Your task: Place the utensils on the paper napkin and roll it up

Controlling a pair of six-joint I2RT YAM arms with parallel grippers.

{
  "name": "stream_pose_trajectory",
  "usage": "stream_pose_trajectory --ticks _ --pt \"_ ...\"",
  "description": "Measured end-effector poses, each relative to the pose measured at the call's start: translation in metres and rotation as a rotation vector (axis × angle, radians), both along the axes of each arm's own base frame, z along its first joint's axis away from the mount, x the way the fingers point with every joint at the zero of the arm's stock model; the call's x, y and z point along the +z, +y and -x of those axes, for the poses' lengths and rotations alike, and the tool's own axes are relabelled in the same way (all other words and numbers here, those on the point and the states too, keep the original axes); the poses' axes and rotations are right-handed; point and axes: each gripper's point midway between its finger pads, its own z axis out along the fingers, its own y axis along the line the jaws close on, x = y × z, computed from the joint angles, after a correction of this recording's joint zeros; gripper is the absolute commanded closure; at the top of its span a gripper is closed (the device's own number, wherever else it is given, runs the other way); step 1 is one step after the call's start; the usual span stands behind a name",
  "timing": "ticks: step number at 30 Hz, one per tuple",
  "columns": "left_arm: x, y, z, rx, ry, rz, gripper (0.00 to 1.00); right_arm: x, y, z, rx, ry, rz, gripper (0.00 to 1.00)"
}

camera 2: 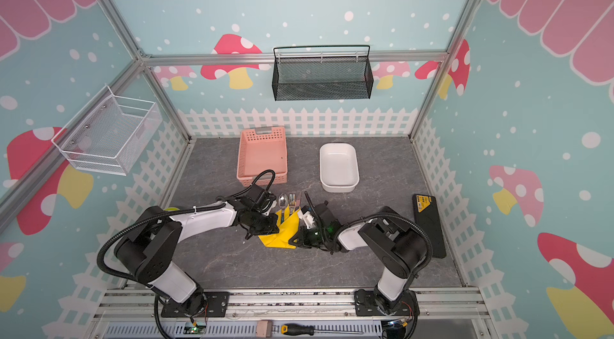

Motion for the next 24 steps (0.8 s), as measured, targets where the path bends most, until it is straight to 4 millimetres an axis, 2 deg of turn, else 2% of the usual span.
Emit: stream_pose_trajectory --ticks 8,11,16,18,24 --pt "0.0 -0.001 -0.001 0.0 -0.004 0.006 1.0 0.001 -0.001 0.0 -0.001 -0.003 0.002 0.99" --pt "0.0 -0.001 -0.001 -0.002 -0.006 0.006 1.0 0.01 -0.003 -0.005 -0.016 -0.024 -0.005 1.0" --pt "0.0 -0.001 -0.001 -0.006 -0.008 0.008 1.0 0.031 -0.013 -0.024 -0.067 -0.082 -0.034 1.0" --pt "0.0 -0.001 -0.001 -0.007 -0.007 0.009 1.0 0.03 -0.017 -0.029 -0.08 -0.085 -0.029 1.0" --pt "0.0 -0.002 -0.001 -0.007 -0.008 0.01 1.0 0.015 -0.019 -0.024 -0.062 -0.052 -0.006 1.0"
